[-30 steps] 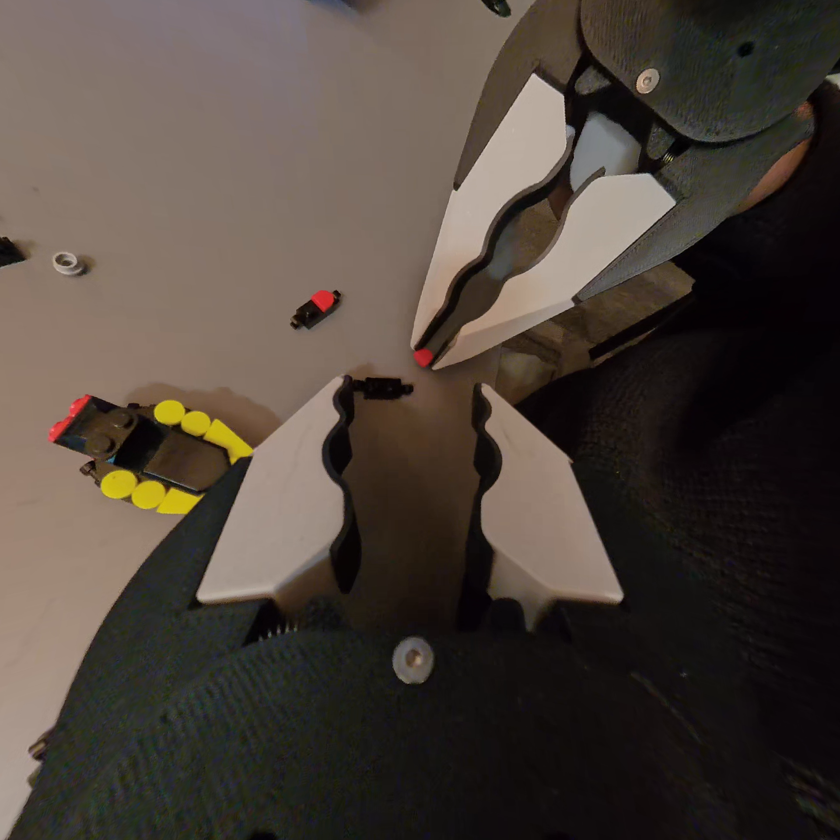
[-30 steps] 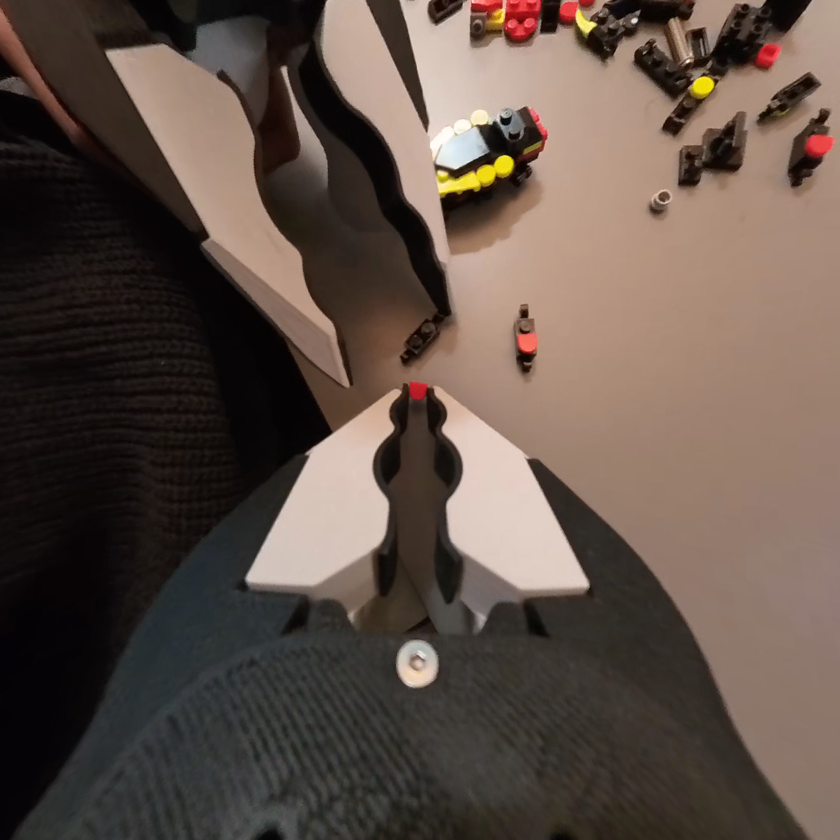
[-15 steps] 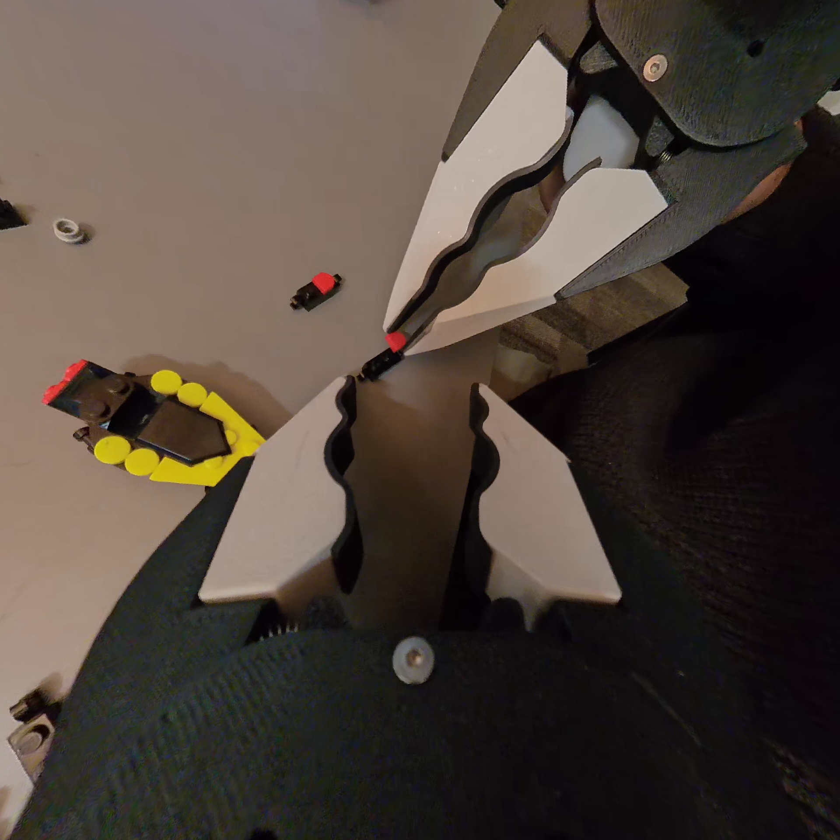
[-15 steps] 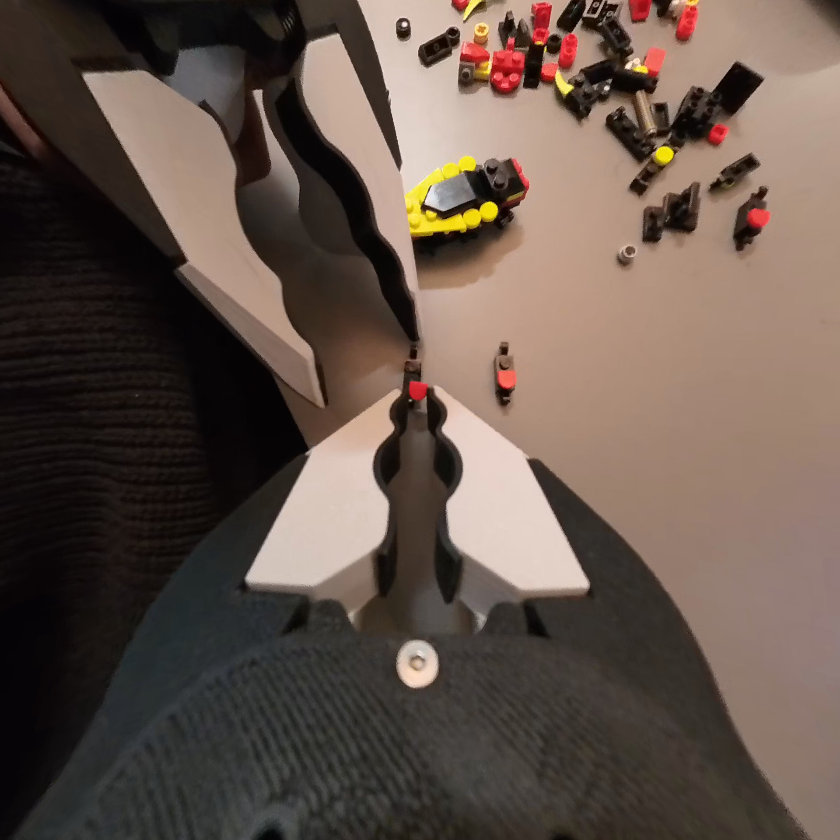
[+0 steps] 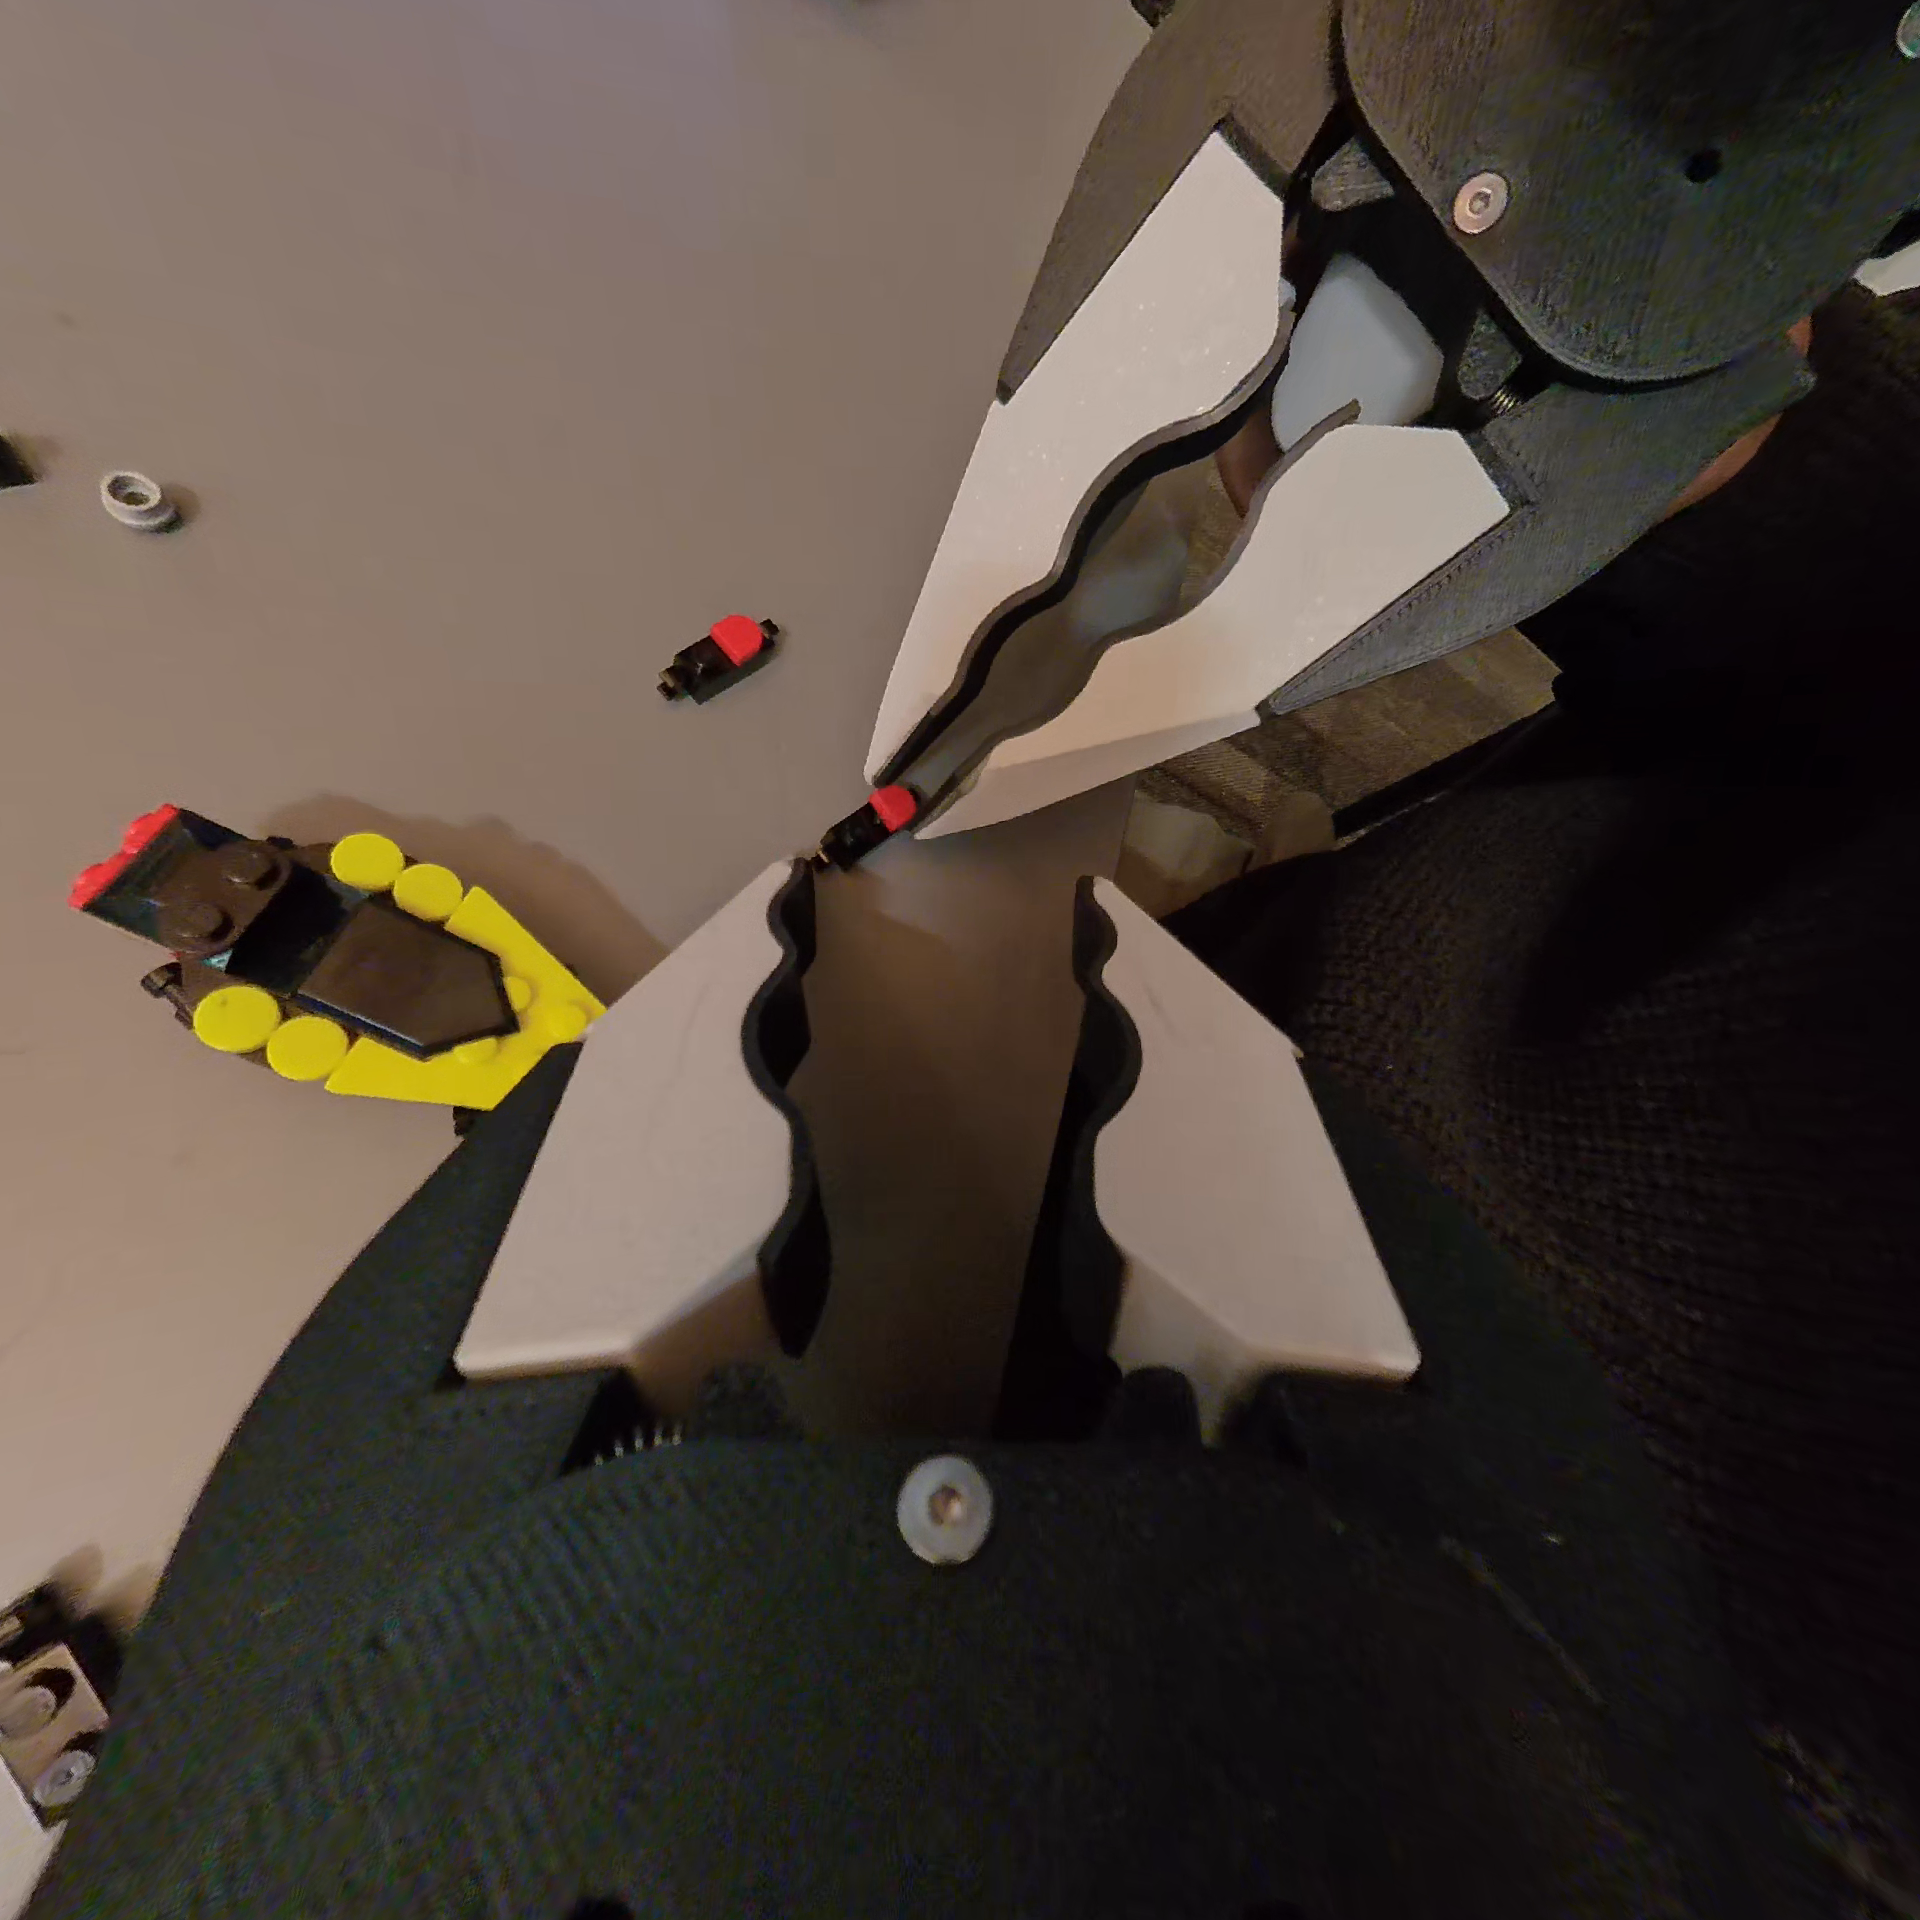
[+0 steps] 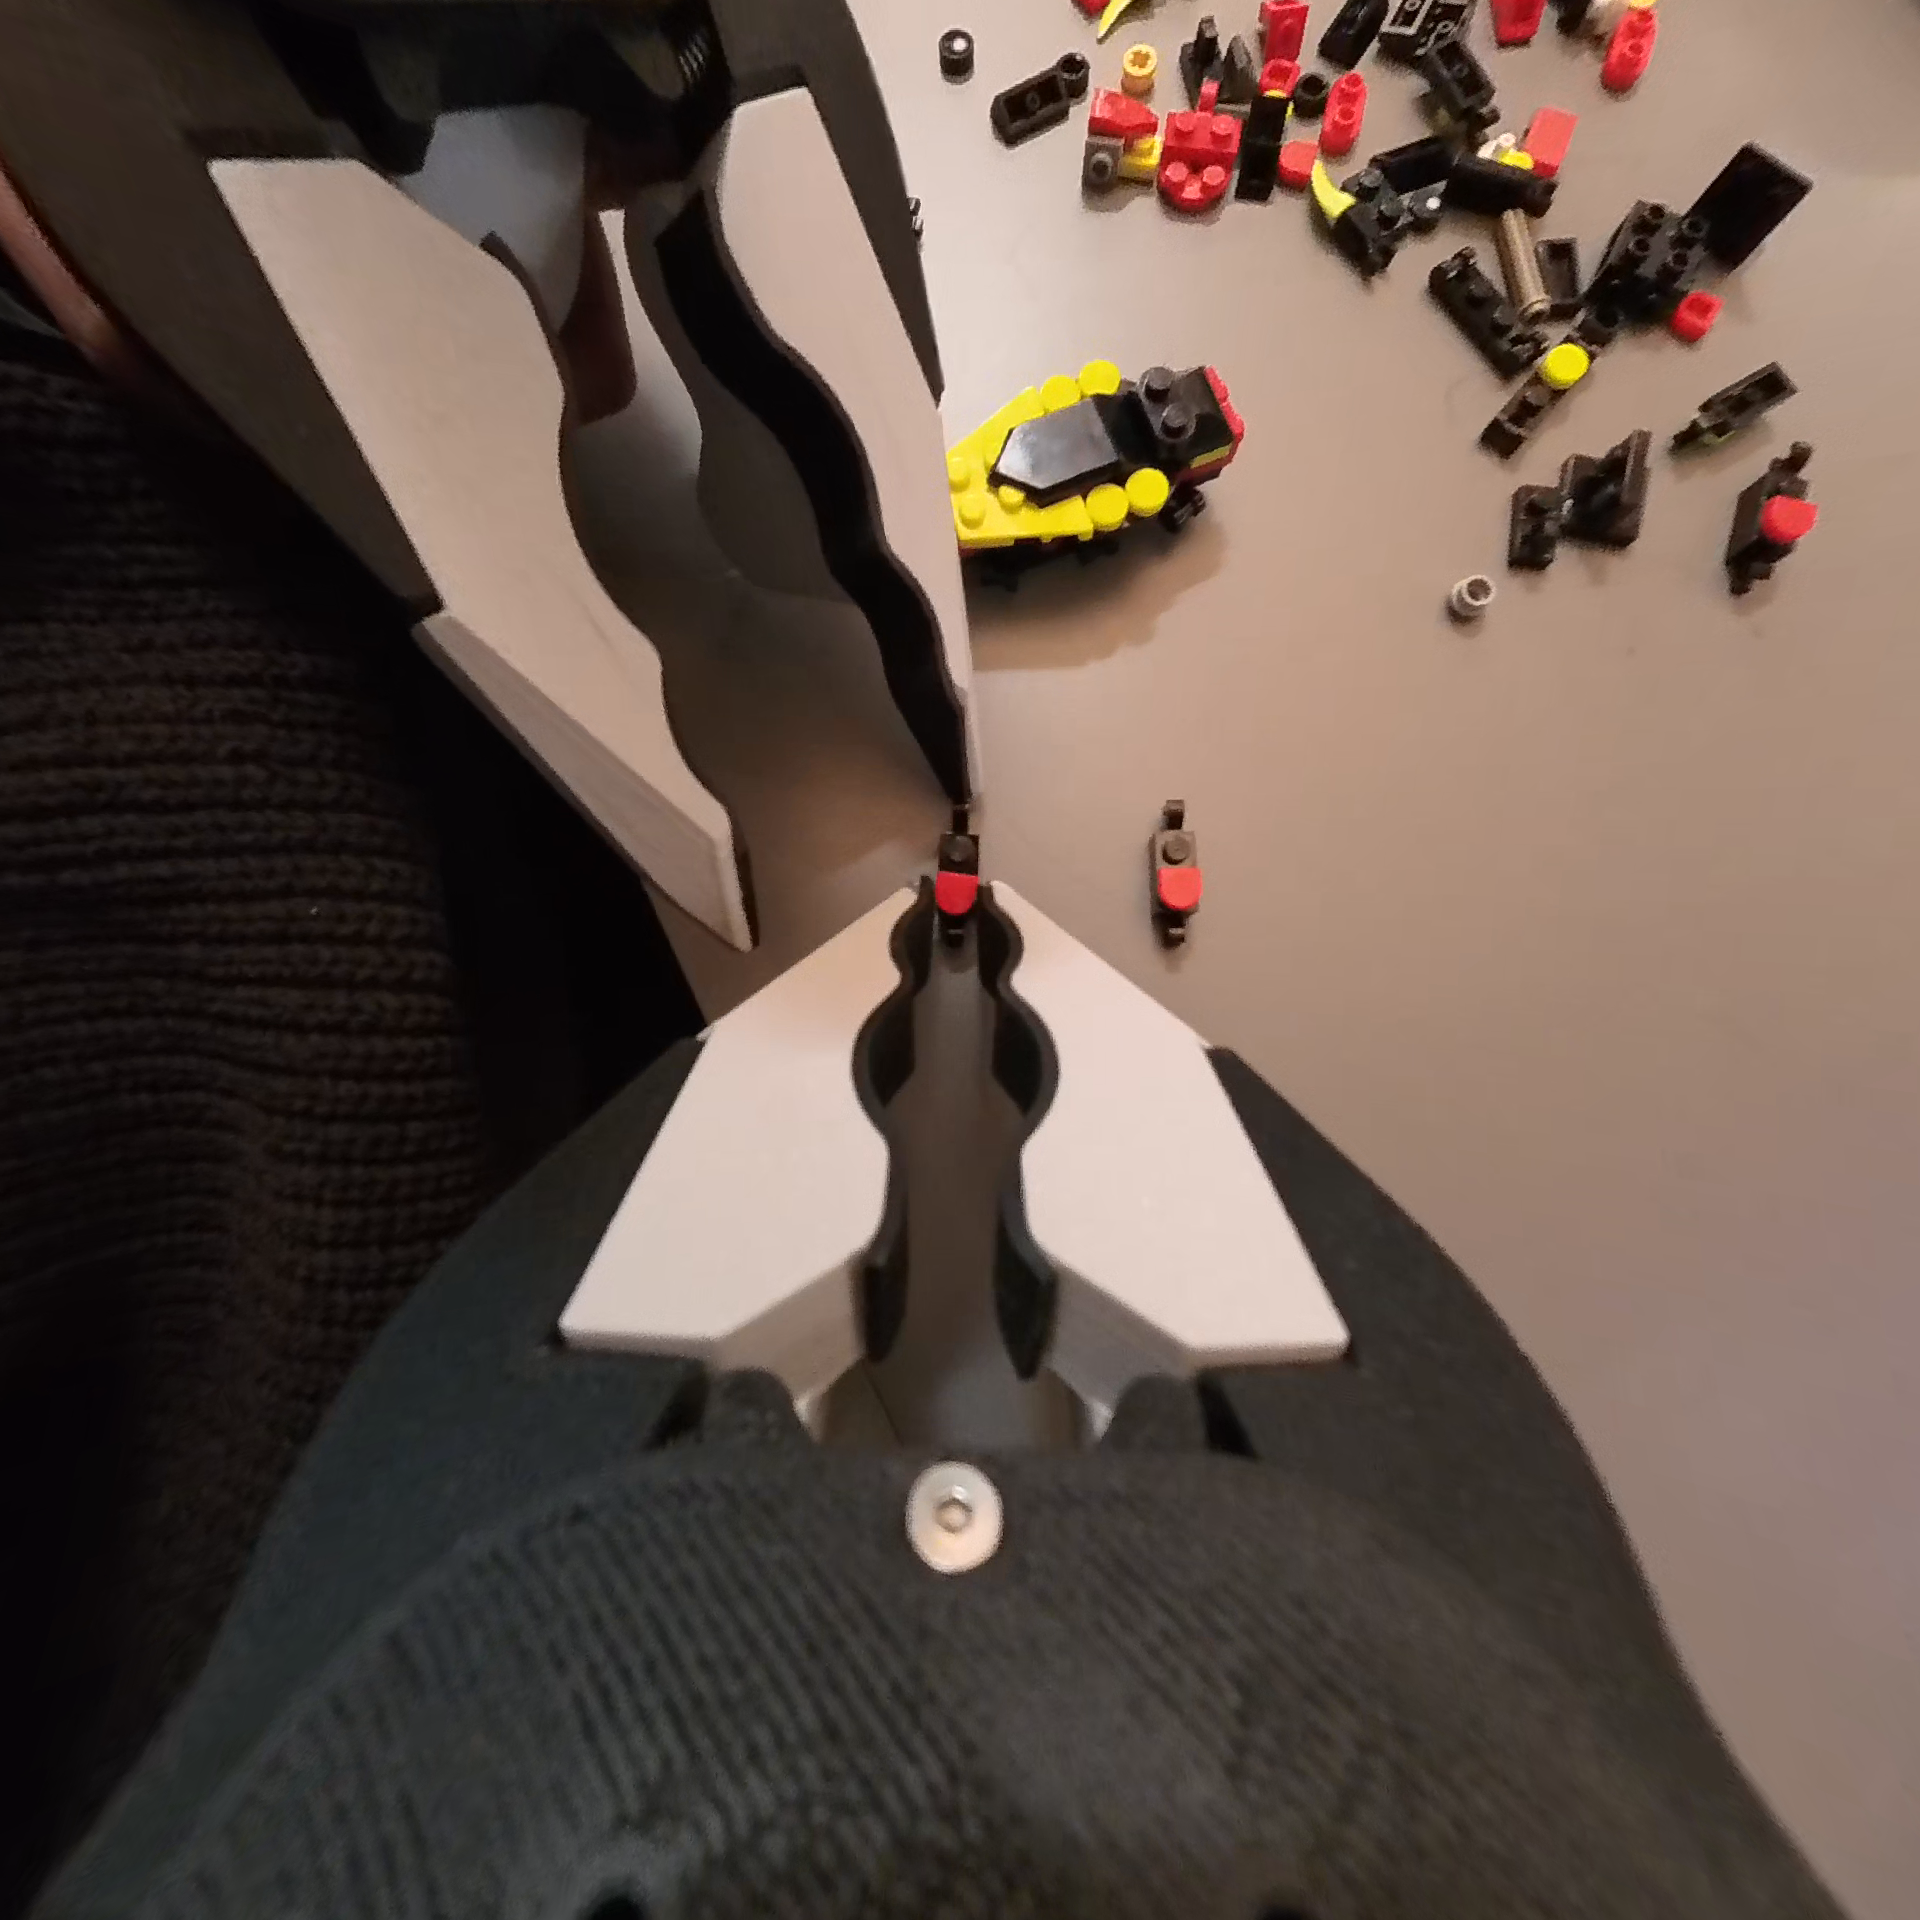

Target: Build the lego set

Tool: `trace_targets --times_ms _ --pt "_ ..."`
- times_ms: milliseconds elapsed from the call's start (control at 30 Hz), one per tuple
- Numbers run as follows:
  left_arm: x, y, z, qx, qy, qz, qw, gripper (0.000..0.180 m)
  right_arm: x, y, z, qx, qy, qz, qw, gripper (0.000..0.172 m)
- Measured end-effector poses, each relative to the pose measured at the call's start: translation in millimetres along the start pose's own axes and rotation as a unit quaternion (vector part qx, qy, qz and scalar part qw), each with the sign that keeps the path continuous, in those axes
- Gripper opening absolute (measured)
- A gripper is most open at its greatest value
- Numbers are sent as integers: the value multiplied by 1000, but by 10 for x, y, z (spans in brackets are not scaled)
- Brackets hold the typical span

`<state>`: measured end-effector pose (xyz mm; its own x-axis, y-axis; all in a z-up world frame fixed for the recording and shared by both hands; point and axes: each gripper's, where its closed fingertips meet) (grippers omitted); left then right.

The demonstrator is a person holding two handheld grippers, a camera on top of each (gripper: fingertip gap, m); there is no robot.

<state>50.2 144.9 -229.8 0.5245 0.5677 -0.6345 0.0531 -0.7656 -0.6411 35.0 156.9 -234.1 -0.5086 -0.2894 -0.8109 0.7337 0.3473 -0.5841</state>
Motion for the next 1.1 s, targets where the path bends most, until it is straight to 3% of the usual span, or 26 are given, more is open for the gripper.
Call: trace_targets --times_ms 333,1100 --pt "-1 5 16 -3 -2 1 1000 48 -51 6 1 5 1 -8 1000 12" --pt "5 -1 16 -8 3 -2 1000 48 -14 -10 5 3 -3 -11 1000 4"
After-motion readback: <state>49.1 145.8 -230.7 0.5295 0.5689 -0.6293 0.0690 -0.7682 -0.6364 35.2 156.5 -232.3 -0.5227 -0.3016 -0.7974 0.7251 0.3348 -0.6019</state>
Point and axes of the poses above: each gripper's, where its closed fingertips meet, x out along the fingers, y out of its underside, z = x × y across the jaws, and after that the axes turned 4 degrees about z, right-handed
